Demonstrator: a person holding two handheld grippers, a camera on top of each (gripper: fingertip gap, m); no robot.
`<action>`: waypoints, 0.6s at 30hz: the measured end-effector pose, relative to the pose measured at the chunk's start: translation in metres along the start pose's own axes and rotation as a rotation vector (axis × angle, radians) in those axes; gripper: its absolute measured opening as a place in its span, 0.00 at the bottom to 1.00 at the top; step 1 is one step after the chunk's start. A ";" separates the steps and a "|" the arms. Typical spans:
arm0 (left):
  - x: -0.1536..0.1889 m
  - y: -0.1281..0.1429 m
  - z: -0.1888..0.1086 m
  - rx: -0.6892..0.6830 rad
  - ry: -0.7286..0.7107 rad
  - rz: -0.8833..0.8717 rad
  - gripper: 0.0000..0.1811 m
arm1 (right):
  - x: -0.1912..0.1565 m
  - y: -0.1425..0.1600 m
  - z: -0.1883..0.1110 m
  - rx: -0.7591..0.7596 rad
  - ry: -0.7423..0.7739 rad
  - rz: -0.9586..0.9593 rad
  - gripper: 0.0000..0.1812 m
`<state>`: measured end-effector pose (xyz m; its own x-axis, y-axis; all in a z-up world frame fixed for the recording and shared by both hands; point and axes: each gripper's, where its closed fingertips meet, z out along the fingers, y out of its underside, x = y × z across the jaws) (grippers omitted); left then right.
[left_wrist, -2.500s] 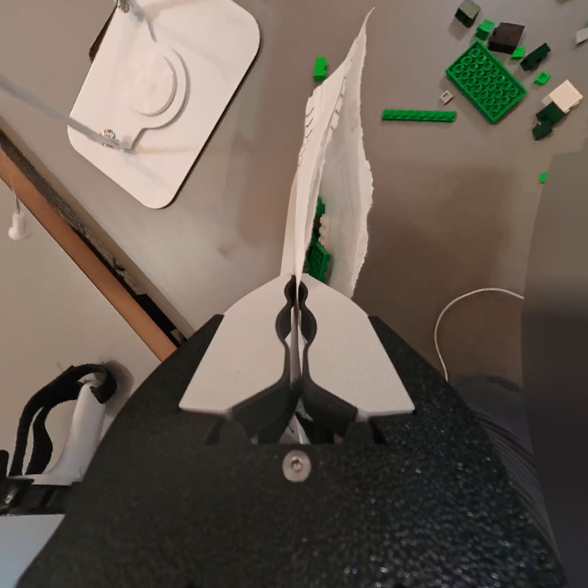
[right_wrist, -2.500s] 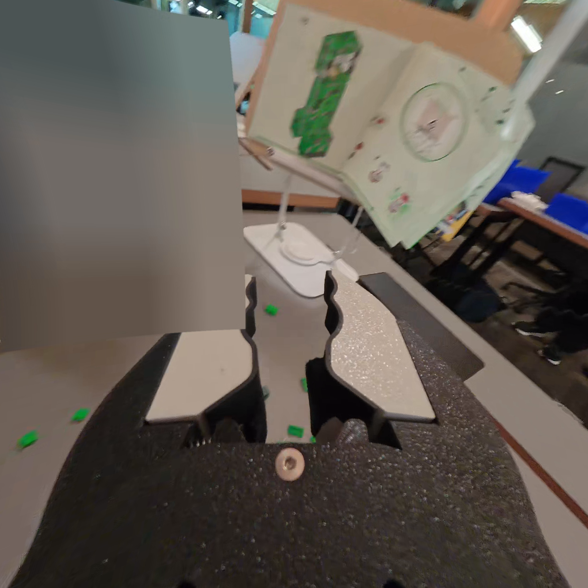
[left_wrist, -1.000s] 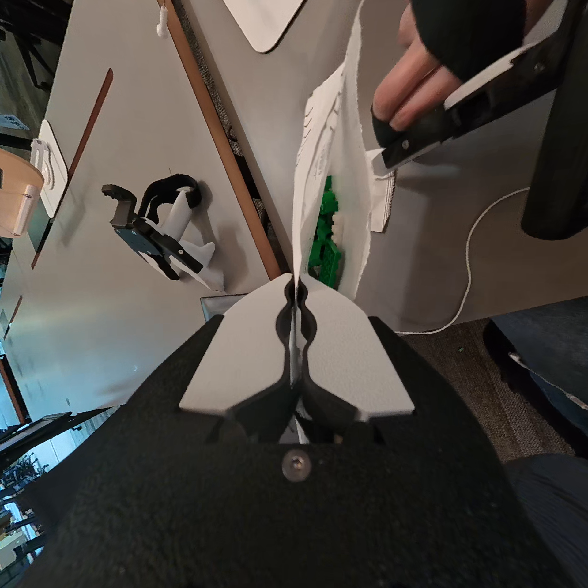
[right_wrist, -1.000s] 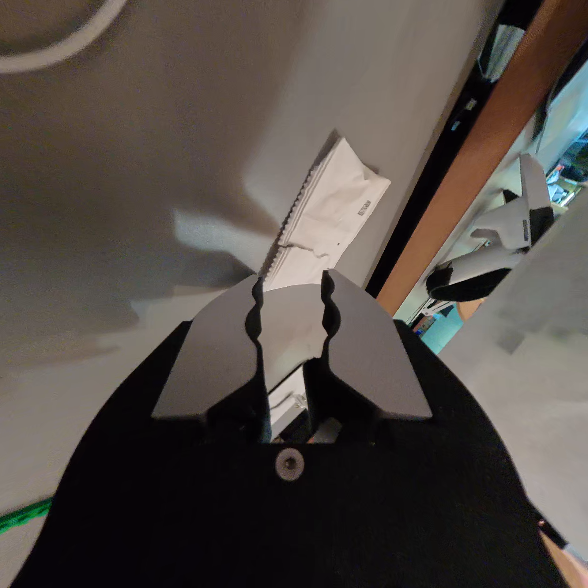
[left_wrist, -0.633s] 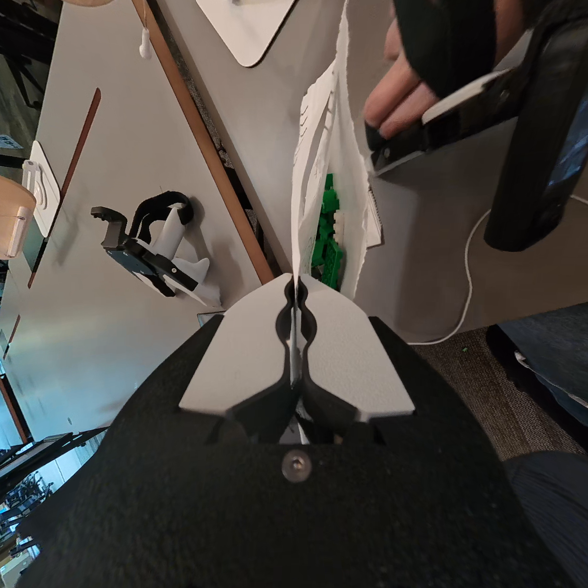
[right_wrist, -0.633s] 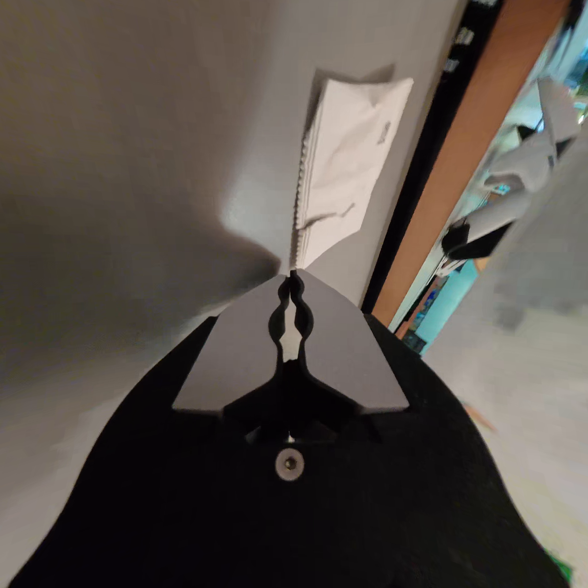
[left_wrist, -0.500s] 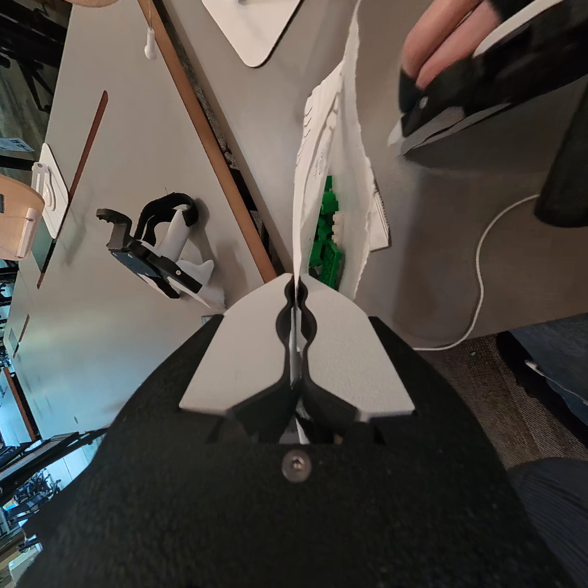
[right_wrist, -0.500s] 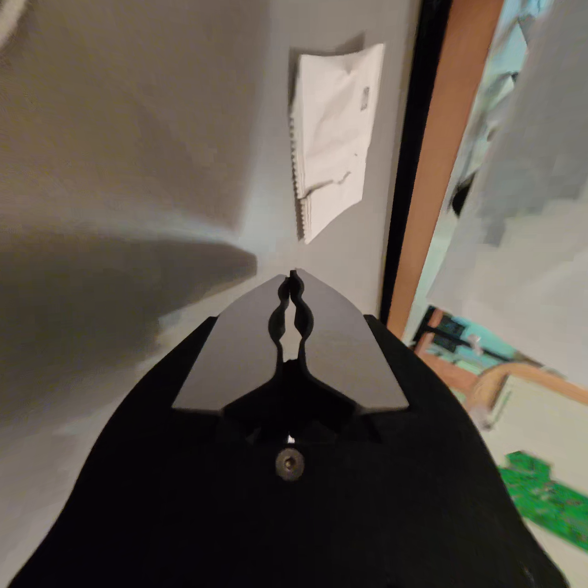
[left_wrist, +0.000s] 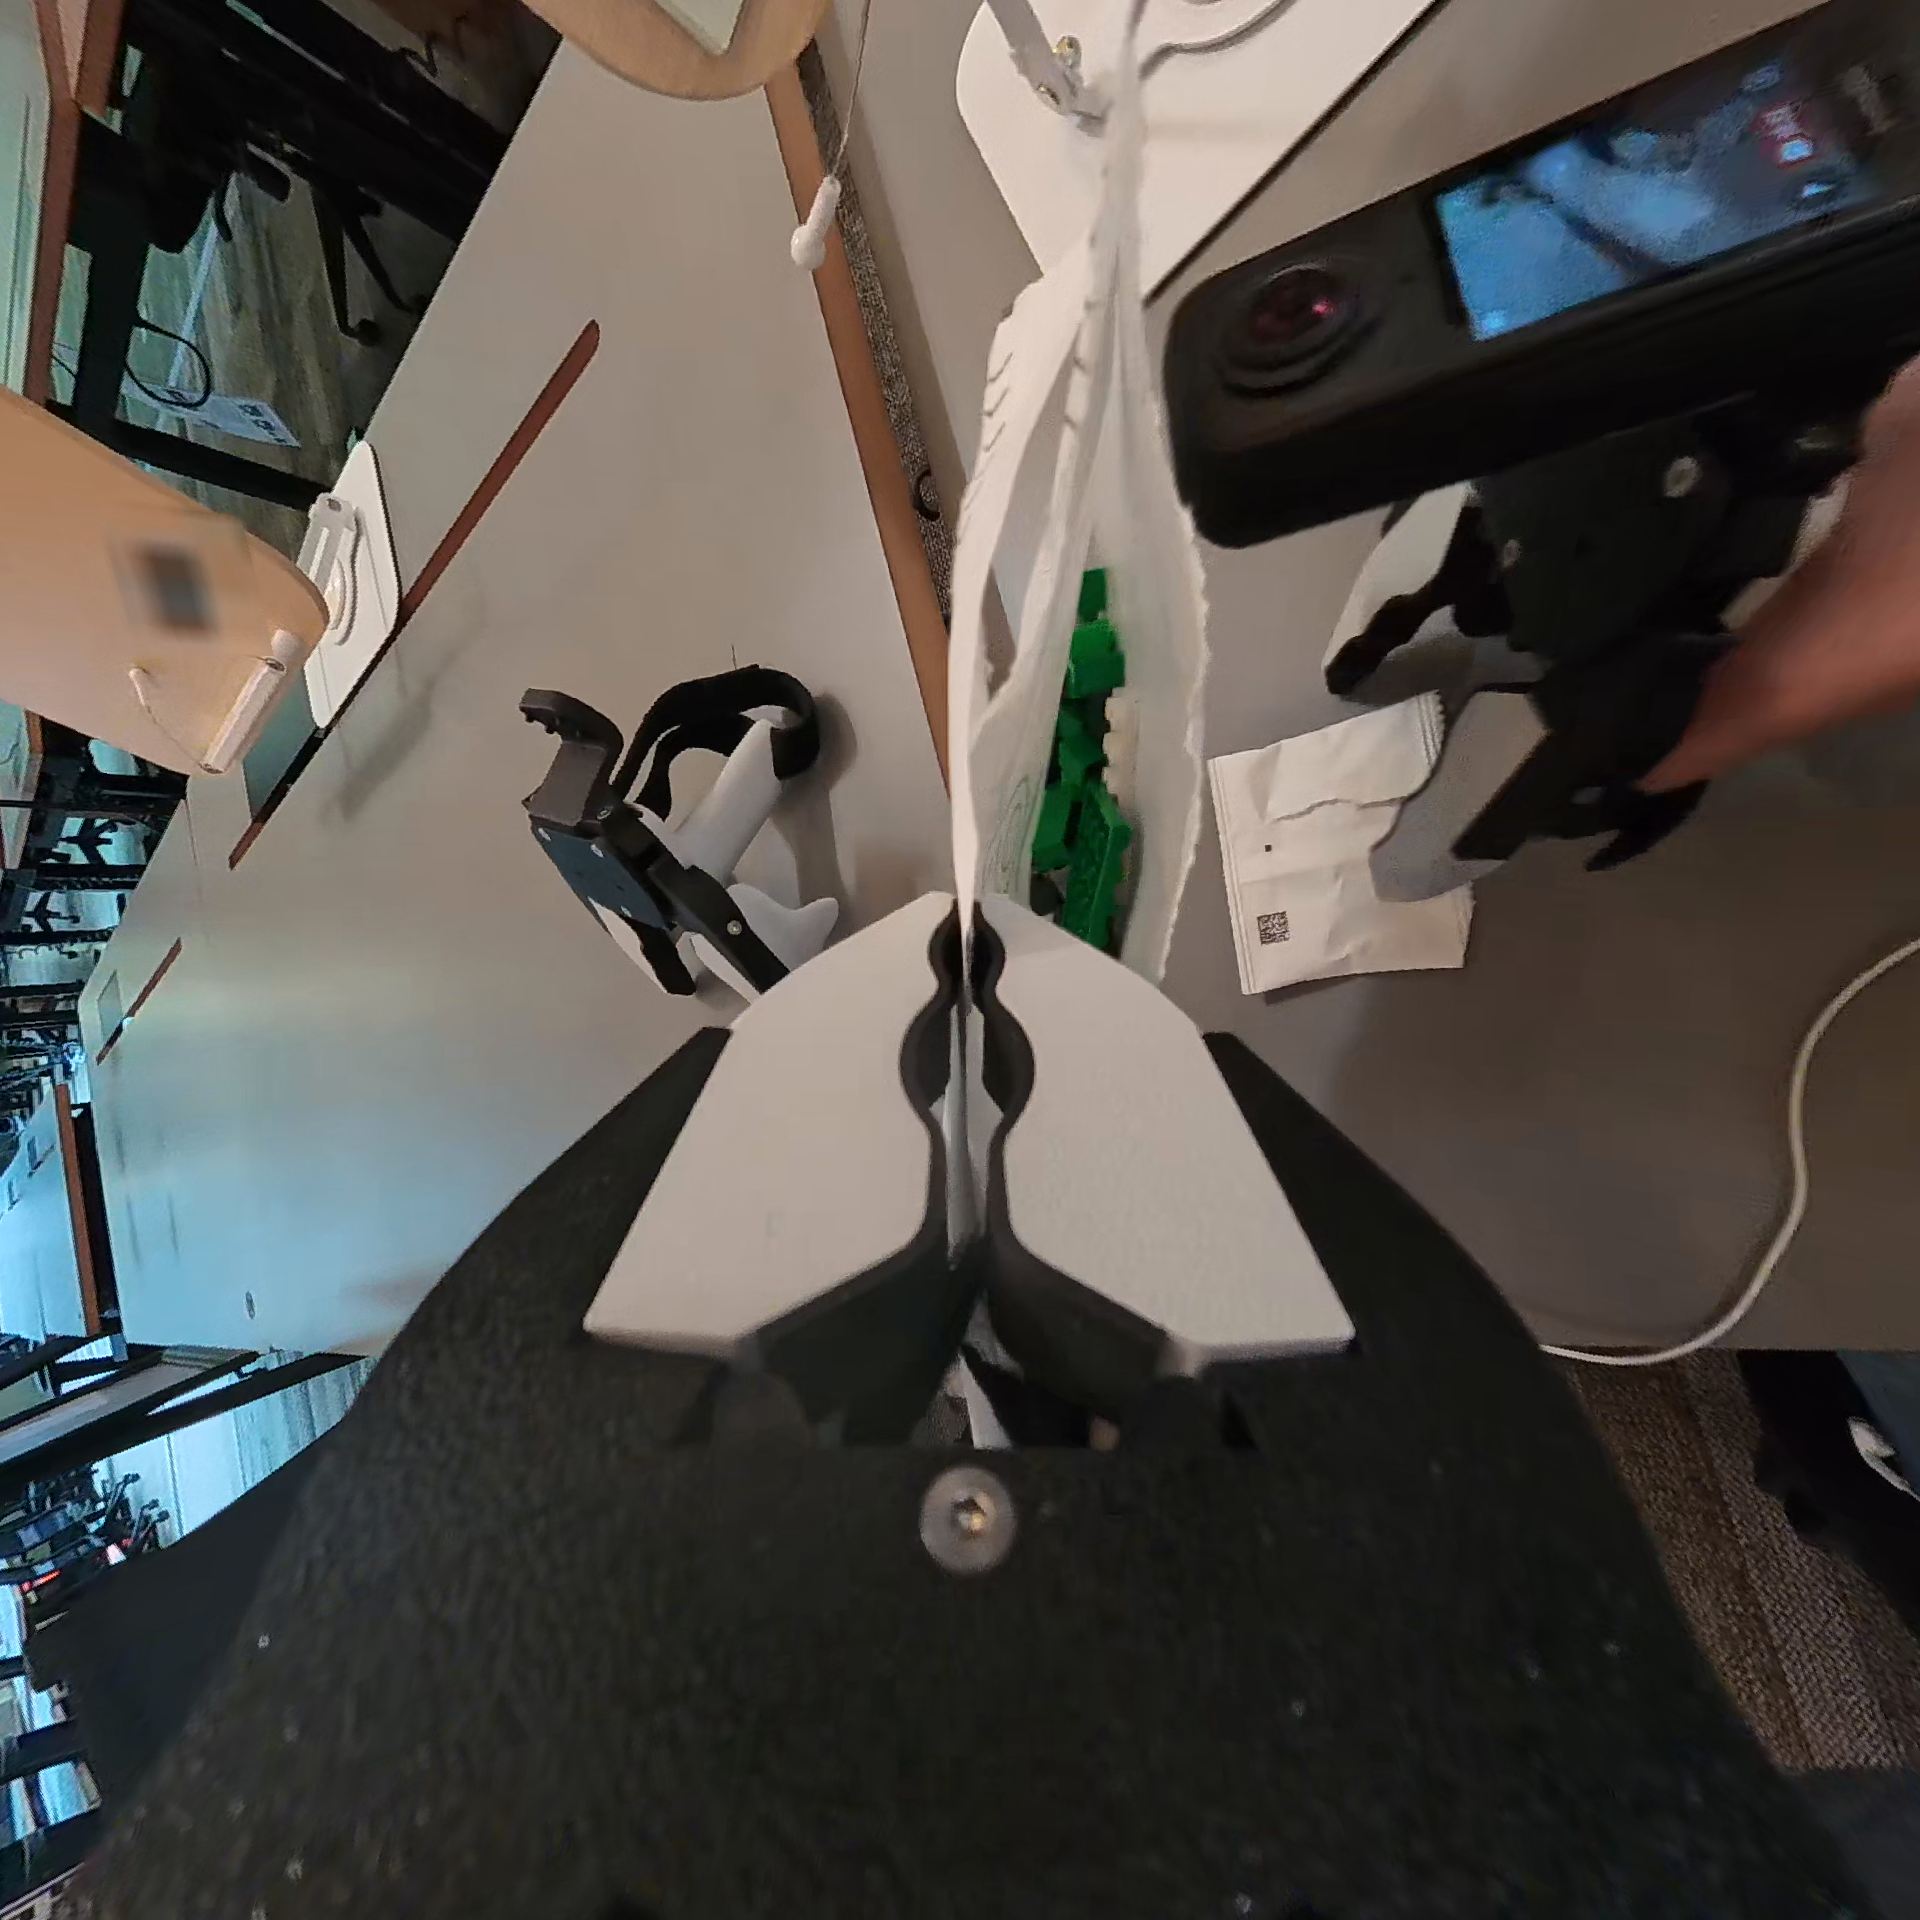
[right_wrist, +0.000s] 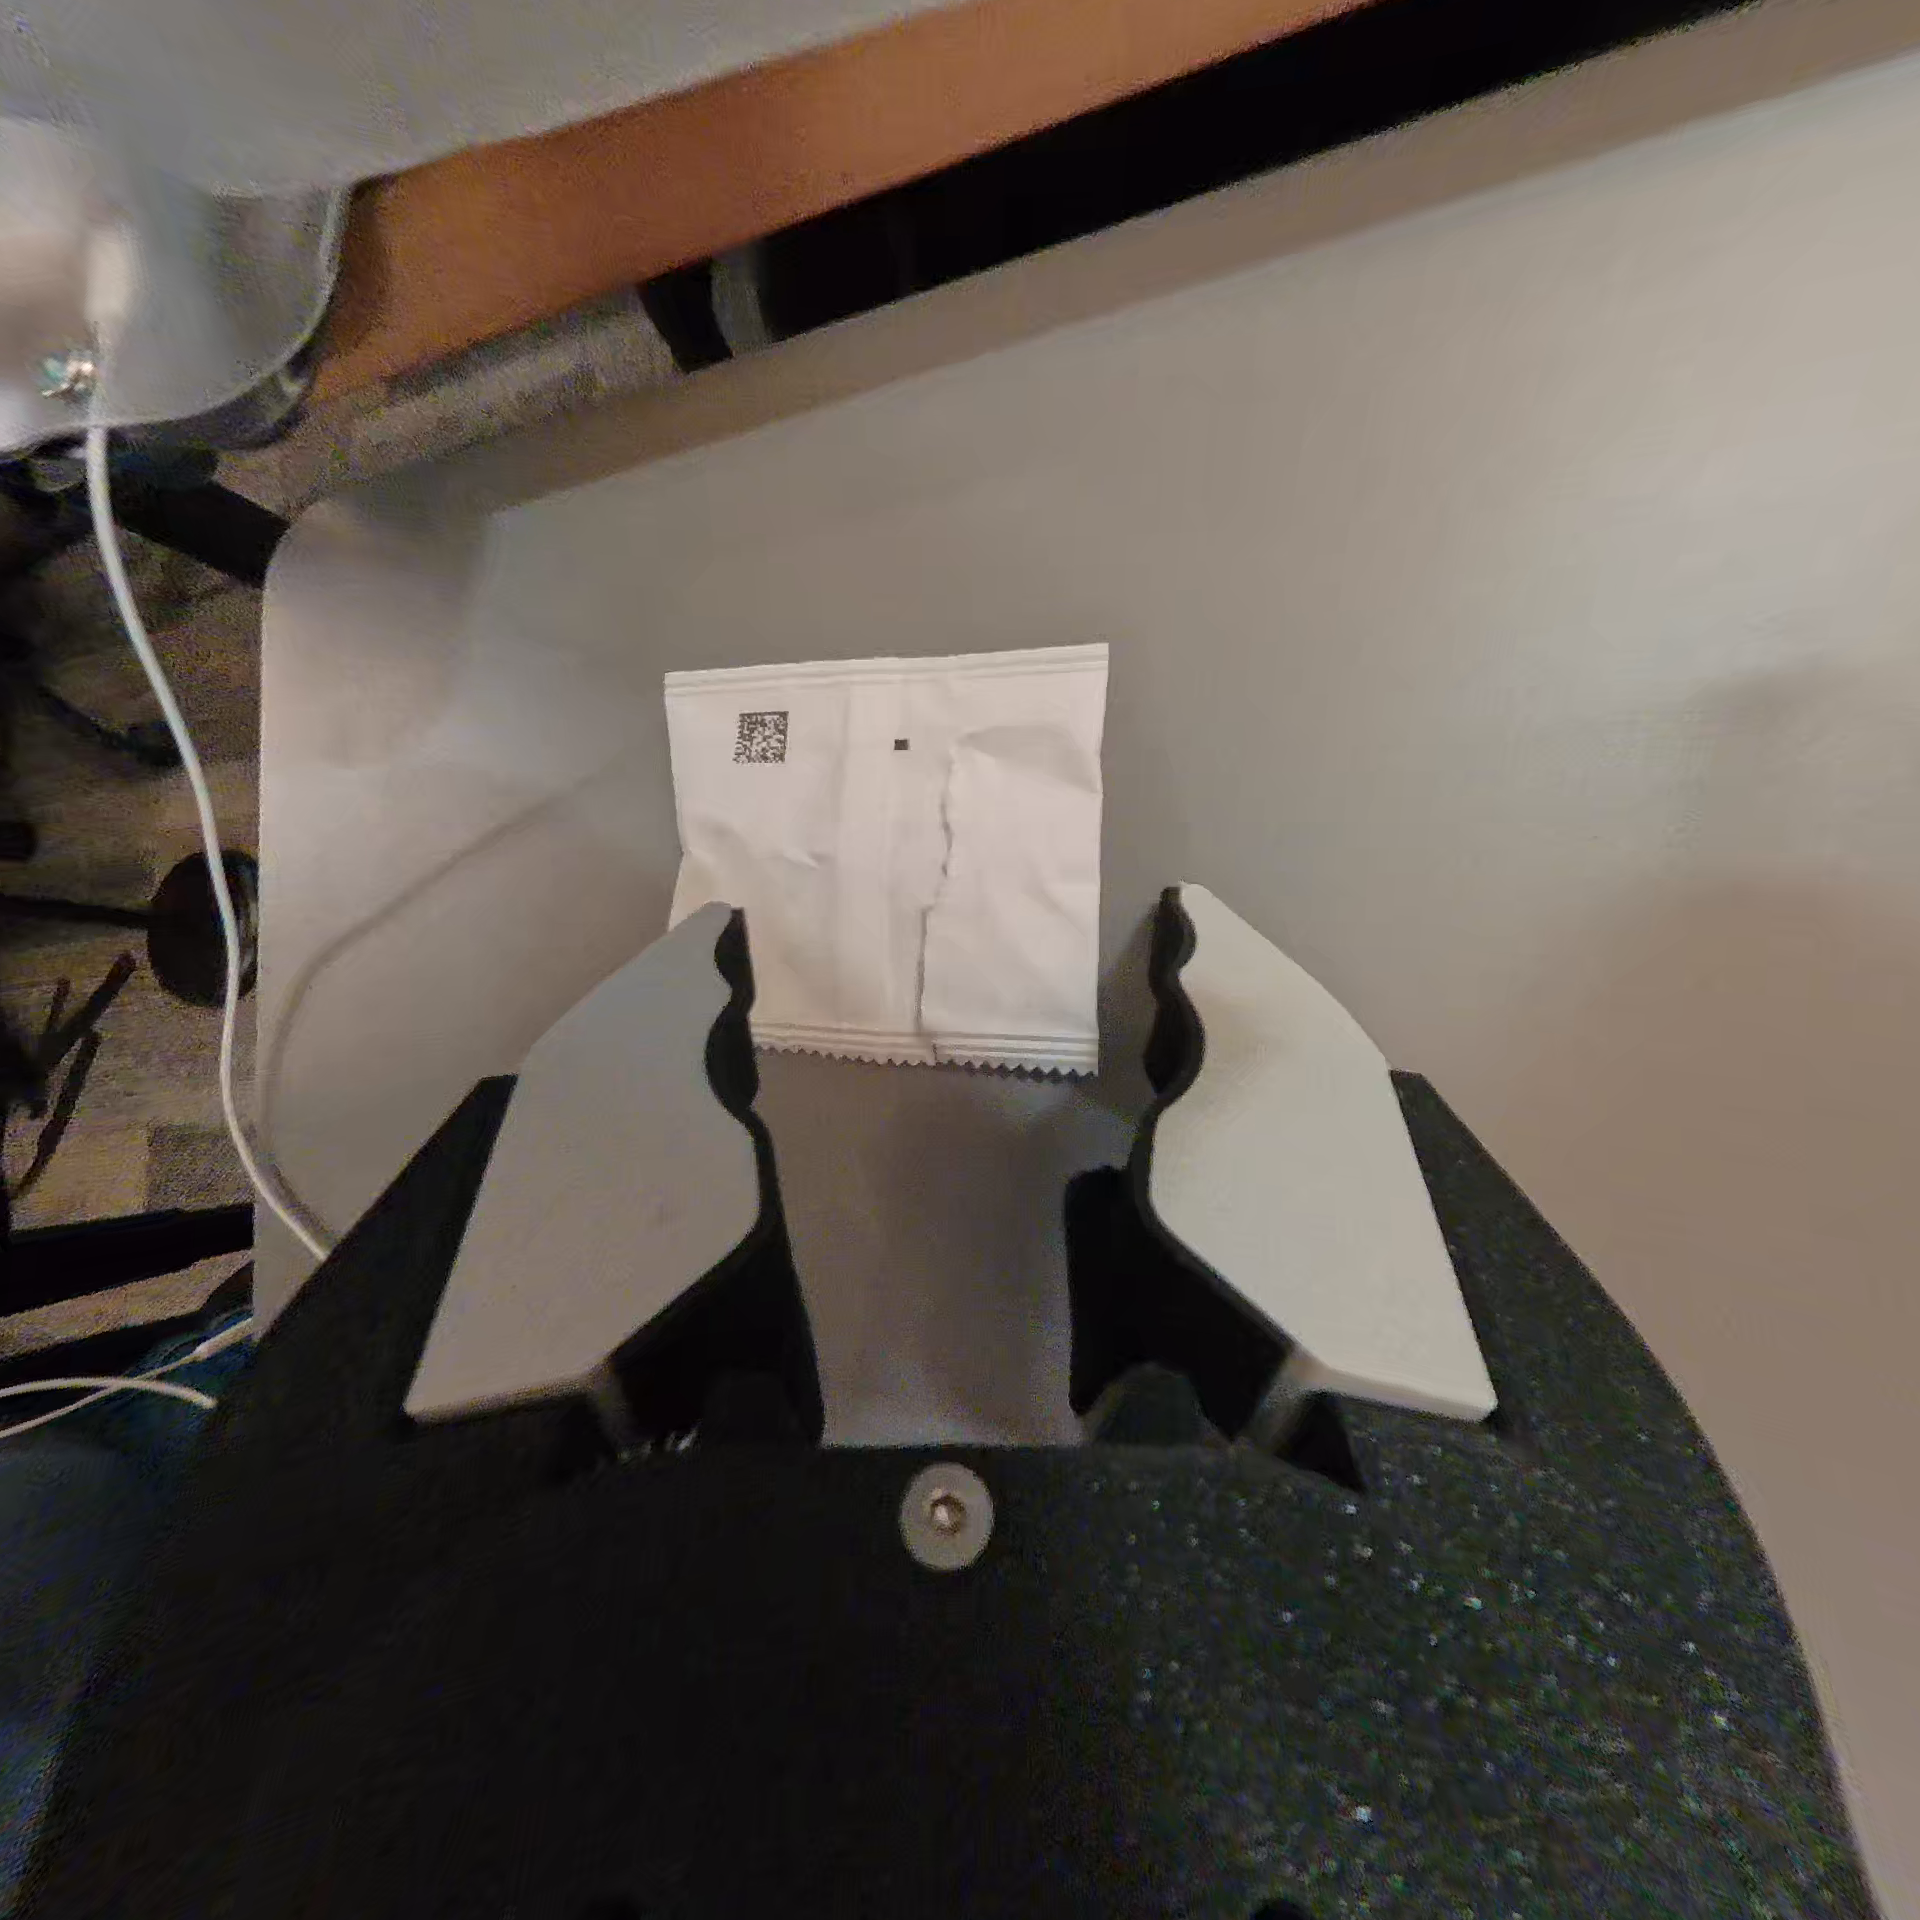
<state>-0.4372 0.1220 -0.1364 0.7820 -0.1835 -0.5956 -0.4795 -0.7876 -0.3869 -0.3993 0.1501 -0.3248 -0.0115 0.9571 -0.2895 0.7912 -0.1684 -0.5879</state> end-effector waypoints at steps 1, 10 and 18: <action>0.000 0.000 0.001 0.002 0.004 0.002 0.00 | 0.001 0.000 0.001 -0.027 0.010 0.003 0.38; -0.002 0.005 0.009 0.002 0.020 -0.017 0.00 | 0.014 0.008 0.002 -0.137 0.187 -0.169 0.15; 0.006 -0.001 0.017 0.014 0.058 0.007 0.00 | 0.025 0.020 -0.024 -0.044 0.247 -0.283 0.02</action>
<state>-0.4387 0.1317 -0.1519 0.8001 -0.2233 -0.5568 -0.4903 -0.7782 -0.3925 -0.3689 0.1763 -0.3256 -0.0902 0.9932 0.0735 0.8036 0.1162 -0.5837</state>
